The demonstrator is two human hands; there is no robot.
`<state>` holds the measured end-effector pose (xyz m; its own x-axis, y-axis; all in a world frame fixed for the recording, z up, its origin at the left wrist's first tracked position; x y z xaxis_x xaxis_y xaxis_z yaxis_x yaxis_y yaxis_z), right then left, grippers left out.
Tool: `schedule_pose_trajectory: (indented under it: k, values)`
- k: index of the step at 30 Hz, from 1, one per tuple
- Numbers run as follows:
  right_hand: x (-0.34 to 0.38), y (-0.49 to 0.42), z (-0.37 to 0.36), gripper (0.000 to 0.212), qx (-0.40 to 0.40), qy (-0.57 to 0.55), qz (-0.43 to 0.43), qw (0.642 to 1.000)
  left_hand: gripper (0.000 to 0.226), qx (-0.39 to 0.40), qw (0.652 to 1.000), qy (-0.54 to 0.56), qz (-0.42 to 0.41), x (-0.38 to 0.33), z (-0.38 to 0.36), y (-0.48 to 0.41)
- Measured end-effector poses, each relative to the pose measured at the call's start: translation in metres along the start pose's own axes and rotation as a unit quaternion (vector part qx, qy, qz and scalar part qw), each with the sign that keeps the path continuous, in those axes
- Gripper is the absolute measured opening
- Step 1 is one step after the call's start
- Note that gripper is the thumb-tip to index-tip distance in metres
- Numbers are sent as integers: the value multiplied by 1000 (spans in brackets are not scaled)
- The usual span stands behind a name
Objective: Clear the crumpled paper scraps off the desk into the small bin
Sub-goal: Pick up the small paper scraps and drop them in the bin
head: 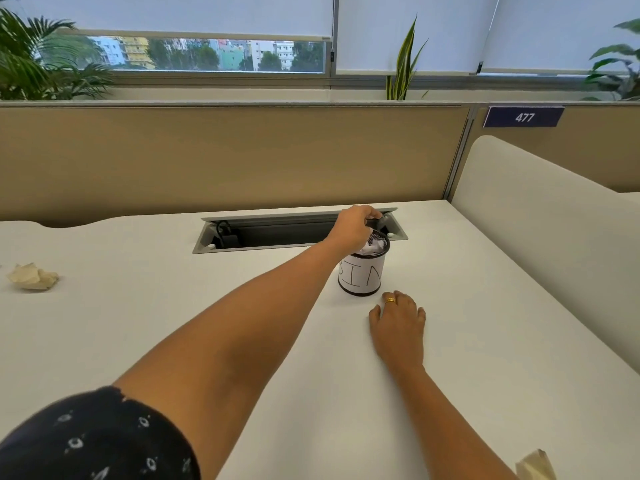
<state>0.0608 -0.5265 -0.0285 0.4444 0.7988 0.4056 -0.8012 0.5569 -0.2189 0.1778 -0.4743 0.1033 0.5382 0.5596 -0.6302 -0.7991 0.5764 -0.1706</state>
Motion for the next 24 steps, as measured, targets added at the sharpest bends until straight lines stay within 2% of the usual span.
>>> schedule_pose_trajectory:
  k: [7,12,18,24]
  values:
    - [1,0,1,40,8,-9,-2,1000,27,-96,995,-2,-6,9,11,21]
    - [2,1,3,39,10,-9,-3,1000,21,-145,989,-7,18,47,13,61]
    - [5,3,4,38,0,-20,4,1000,21,-92,987,-51,124,125,7,127]
    - [24,25,2,34,-6,-61,58,996,24,-77,986,-108,103,162,18,196]
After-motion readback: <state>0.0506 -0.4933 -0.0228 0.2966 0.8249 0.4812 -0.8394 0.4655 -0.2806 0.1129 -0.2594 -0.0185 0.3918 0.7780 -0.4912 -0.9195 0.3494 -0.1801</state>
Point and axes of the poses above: each hand's wrist, its own y-axis away from the middle knuckle, its own z-axis out of the back of the hand, x = y × z, the point moved 5 cm from there along -y, towards the middle knuckle, and after that the axes turned 11 degrees about -y, right-handed, at the moved point
